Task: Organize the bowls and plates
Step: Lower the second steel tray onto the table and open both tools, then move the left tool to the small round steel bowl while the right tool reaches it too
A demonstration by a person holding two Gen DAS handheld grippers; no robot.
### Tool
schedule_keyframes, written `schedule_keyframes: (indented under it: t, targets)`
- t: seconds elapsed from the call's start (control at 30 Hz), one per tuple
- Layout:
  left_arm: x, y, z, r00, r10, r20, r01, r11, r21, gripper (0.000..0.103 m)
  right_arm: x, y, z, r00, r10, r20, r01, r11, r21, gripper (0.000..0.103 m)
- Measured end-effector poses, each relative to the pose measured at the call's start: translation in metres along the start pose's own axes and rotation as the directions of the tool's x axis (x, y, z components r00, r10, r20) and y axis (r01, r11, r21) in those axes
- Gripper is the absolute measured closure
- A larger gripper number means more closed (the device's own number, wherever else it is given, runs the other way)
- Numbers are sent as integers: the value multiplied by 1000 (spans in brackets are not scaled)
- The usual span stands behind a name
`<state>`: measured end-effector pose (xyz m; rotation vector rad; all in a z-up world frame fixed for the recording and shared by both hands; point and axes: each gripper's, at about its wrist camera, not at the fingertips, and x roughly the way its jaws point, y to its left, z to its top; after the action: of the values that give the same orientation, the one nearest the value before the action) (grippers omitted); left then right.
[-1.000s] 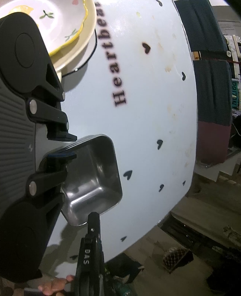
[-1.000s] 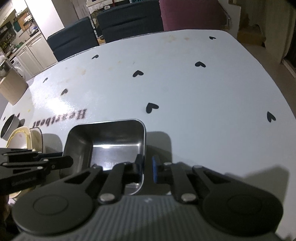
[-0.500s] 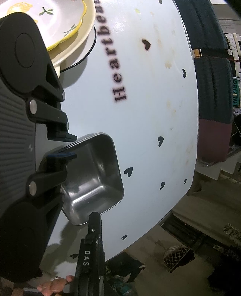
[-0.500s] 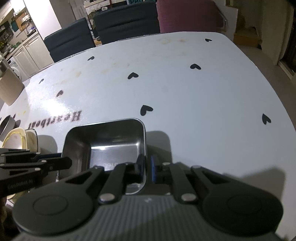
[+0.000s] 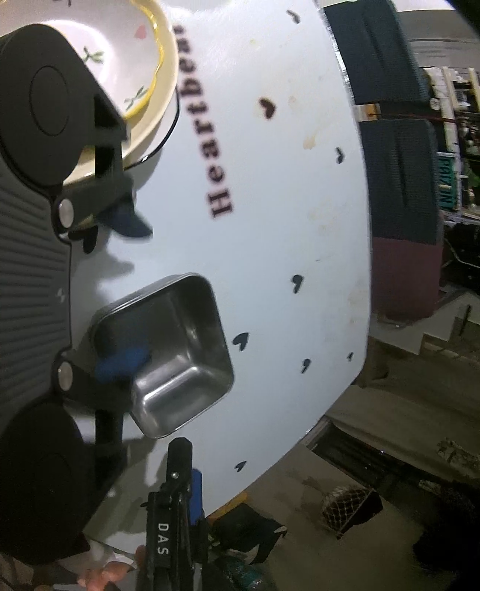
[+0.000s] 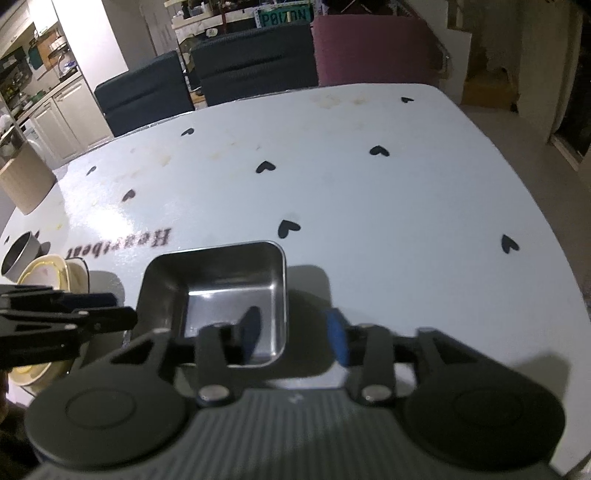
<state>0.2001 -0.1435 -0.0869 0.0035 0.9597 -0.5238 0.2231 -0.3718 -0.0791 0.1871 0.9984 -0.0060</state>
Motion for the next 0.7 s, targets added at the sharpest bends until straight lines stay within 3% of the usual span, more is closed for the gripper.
schedule_keyframes:
  t: [0.07,0.13,0.27,0.5,0.7]
  targets:
    - [-8,3,0,1000,1,23,-1,1000,-5,10,-6,0,-2,1000,-14,19,14,1000,4,30]
    - [-16,9,0,999,2,43,-1,1000,-21,2,-11,2,-2,999,-27,40,26,1000,8,21]
    - [-32,24,1,995,38,92,-37,999,-20,0,-19,10,0,995,-37,94,36,999,16,0]
    - [-63,75,-3,980,126,154,-113,990,-88,0,-14,42,12,991,-35,129,36,999,-8,0]
    - [-94,127,-13,955,224,194,-192,966,-171,0,-1,91,28,989,17,144,-10,999,-51,0]
